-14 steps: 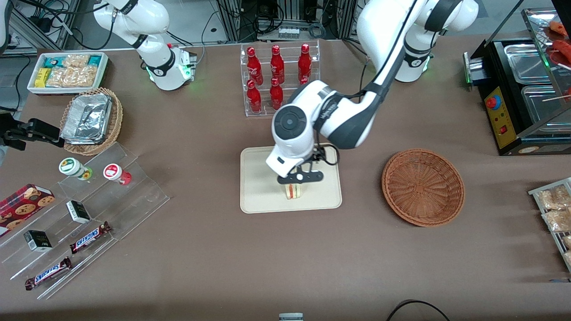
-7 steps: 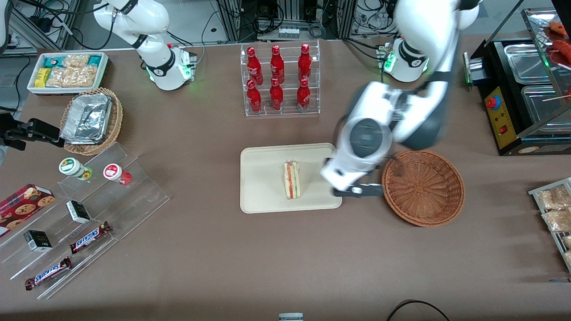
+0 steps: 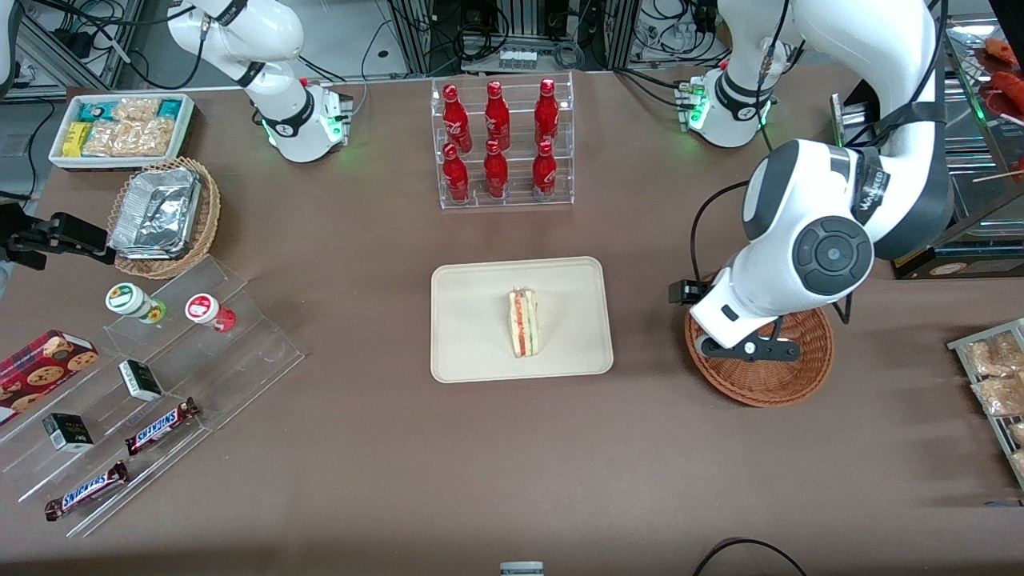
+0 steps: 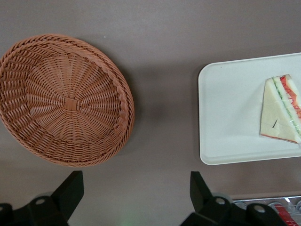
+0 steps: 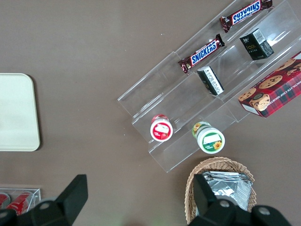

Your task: Place sandwich from basket to tray

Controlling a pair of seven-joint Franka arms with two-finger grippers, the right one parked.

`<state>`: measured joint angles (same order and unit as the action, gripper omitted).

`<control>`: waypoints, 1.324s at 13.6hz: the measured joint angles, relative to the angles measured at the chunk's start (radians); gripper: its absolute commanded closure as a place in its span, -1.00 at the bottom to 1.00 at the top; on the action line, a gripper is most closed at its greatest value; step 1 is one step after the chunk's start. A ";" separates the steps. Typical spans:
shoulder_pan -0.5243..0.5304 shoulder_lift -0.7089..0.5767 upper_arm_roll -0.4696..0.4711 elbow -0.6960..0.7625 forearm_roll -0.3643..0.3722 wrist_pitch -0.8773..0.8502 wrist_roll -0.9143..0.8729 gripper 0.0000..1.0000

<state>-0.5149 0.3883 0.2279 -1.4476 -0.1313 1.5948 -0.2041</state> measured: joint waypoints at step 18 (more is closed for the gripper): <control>0.583 -0.315 -0.383 -0.119 0.110 -0.235 0.163 -1.00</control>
<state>0.0682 0.0730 -0.1547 -1.5662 -0.0209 1.3595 -0.0412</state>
